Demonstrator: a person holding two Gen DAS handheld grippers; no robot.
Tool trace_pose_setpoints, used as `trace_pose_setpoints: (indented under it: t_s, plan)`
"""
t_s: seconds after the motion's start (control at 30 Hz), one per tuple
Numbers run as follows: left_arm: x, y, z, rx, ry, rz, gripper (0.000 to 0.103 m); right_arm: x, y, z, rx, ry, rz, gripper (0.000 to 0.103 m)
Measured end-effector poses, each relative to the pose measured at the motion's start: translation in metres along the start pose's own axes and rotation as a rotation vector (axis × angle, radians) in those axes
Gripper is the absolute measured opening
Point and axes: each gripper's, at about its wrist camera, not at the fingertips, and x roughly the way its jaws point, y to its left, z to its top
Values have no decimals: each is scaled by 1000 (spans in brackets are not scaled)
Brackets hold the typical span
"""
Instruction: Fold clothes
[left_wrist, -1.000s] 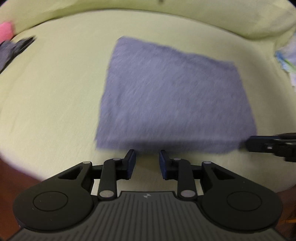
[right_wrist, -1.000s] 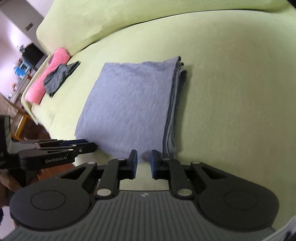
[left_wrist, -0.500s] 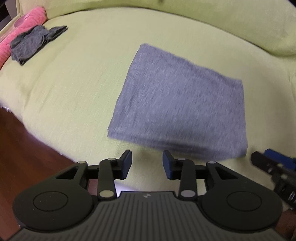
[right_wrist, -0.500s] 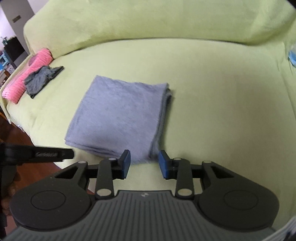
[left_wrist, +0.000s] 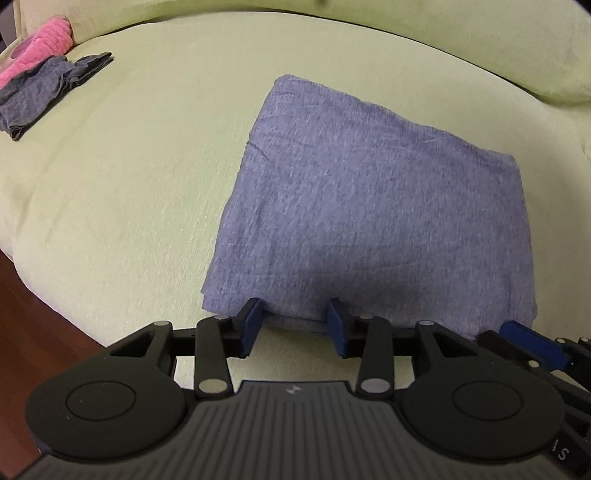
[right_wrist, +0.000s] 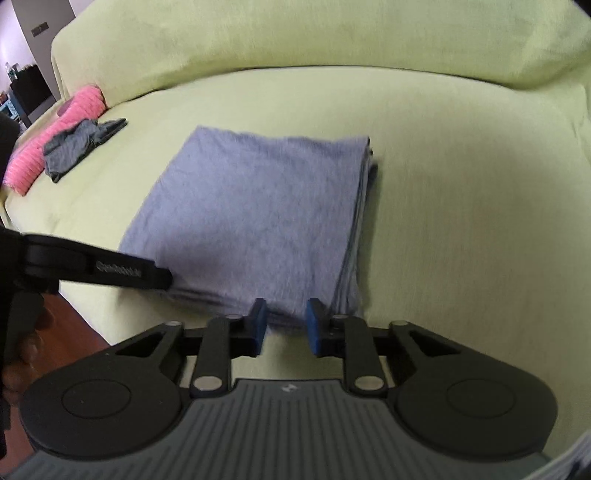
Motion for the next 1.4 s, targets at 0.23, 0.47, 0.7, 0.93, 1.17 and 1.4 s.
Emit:
trace_pose_setpoints:
  t_s: [0.23, 0.47, 0.7, 0.93, 1.17, 1.4]
  plan:
    - [-60, 18, -27, -74, 10, 33, 48, -58, -3, 6, 88, -3, -3, 31]
    - [-107, 9, -14, -102, -74, 17, 55, -81, 2, 23, 95, -65, -5, 42]
    - [-107, 4, 21, -11, -178, -49, 58, -79, 0, 35, 121, -164, -47, 54]
    - [-54, 18, 11, 98, -209, -149, 59, -54, 11, 12, 134, -258, -133, 61]
    - [-23, 35, -11, 144, -307, -156, 65, -22, 23, -19, 115, -360, -132, 74]
    - [-12, 47, -30, 115, -365, -217, 67, -33, 28, -39, 97, -486, -168, 77]
